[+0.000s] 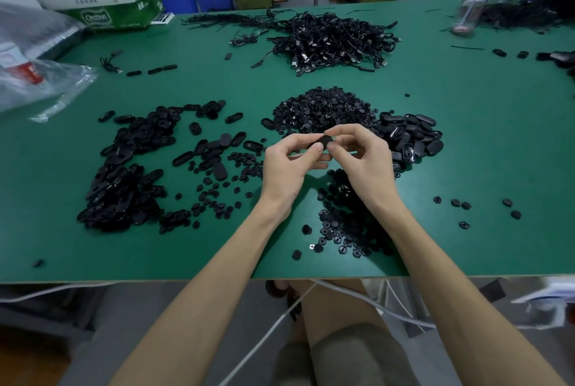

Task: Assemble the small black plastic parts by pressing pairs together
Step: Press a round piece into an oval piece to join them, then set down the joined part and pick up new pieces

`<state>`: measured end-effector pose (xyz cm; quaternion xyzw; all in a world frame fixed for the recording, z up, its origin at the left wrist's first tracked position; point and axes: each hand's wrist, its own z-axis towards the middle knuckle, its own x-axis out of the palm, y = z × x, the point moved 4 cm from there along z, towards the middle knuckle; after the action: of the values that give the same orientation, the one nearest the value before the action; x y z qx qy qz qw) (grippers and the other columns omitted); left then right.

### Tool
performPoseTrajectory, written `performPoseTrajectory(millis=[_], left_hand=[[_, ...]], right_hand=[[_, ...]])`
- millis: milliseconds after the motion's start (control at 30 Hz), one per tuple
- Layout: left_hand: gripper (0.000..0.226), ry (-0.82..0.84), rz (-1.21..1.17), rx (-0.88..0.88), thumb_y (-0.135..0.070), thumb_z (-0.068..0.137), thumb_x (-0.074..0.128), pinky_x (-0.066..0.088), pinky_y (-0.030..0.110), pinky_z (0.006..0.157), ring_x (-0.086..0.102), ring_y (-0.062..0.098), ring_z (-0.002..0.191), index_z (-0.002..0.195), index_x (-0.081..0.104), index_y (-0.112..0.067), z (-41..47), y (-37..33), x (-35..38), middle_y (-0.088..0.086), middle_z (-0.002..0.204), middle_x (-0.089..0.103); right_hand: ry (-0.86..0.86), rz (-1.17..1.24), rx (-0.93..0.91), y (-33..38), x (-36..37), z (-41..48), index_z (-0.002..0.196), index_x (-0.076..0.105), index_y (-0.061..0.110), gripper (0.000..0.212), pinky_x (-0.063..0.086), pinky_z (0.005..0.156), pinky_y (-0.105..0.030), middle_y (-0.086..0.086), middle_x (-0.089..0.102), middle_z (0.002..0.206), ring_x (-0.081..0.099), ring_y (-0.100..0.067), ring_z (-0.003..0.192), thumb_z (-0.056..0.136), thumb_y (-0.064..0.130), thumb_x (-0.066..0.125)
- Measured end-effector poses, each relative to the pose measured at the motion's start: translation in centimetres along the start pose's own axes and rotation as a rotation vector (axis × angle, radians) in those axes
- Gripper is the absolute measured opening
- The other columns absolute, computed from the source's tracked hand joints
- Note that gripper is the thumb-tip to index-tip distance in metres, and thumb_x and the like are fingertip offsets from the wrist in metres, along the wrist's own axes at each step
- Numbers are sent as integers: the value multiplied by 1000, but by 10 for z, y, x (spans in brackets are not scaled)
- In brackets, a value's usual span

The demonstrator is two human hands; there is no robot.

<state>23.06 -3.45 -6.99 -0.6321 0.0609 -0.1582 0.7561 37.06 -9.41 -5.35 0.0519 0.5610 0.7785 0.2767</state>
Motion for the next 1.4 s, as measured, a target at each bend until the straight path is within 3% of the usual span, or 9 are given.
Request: performPoseTrajectory(millis=[300, 500, 600, 700, 833, 933, 1167, 1300, 1400], left_hand=[[20, -15, 292, -16, -12, 105, 55, 63, 32, 74, 74, 16, 95, 120, 69, -8, 4, -7, -4, 10, 130, 61], [23, 22, 963, 69, -7, 104, 52, 48, 18, 90, 61, 8, 100, 121, 68, -10, 16, -32, -56, 5, 127, 53], [28, -106, 1254, 38, 4, 101, 51, 43, 29, 101, 56, 22, 116, 123, 65, -3, 25, -48, -97, 14, 131, 53], [23, -193, 1498, -12, 11, 95, 53, 49, 40, 100, 56, 32, 112, 113, 64, 1, 29, -63, -131, 22, 126, 55], [16, -92, 1825, -358, 10, 91, 50, 40, 54, 99, 46, 44, 119, 82, 48, -2, 23, -75, -163, 29, 126, 49], [22, -25, 1840, -530, 9, 92, 47, 36, 51, 90, 49, 40, 110, 77, 42, -7, 17, -69, -176, 23, 114, 51], [36, -160, 1734, -283, 19, 88, 49, 37, 50, 81, 42, 25, 62, 70, 38, -11, 16, -72, -171, 9, 68, 41], [12, -193, 1409, -46, 6, 99, 58, 58, 46, 81, 67, 31, 82, 102, 67, -2, 24, -76, -143, 17, 99, 66], [27, -46, 1106, -13, 0, 102, 54, 60, 31, 79, 70, 18, 84, 125, 64, -10, 25, -68, -104, 6, 124, 61]], right_hand=[[-303, 159, 111, -3, -22, 3, 111, 67, 11, 19, 56, 69, -27, -10, 70, 94, 69, -13, 79, 96, 2, 61], [-496, 388, 317, -20, -32, 7, 117, 65, 4, 19, 57, 76, -21, -6, 70, 98, 73, -20, 92, 100, -2, 58], [-457, 309, 279, -21, -29, 7, 137, 56, 7, 38, 59, 88, -26, -4, 68, 117, 71, -18, 108, 100, 5, 61], [-369, 249, 251, -22, -24, 6, 159, 32, 12, 66, 53, 85, -10, -4, 48, 154, 59, 2, 122, 100, 9, 59], [-328, 199, 222, -21, -20, 6, 157, 37, 16, 63, 50, 72, -4, -2, 48, 152, 57, -3, 125, 99, 9, 59], [-319, 160, 221, -21, -21, 7, 145, 51, 17, 49, 52, 80, -8, 1, 60, 135, 62, -3, 117, 98, 11, 63], [-137, -20, 125, -11, -9, 4, 124, 66, 18, 27, 51, 88, -11, 3, 67, 119, 64, -5, 108, 97, 13, 66], [-16, -115, 94, -7, -1, 2, 121, 69, 17, 26, 54, 94, -28, 1, 68, 121, 63, -13, 111, 96, 12, 68], [64, -282, 44, -7, 3, 1, 118, 72, 20, 23, 45, 92, -30, 5, 67, 119, 53, -18, 115, 95, 19, 70]])
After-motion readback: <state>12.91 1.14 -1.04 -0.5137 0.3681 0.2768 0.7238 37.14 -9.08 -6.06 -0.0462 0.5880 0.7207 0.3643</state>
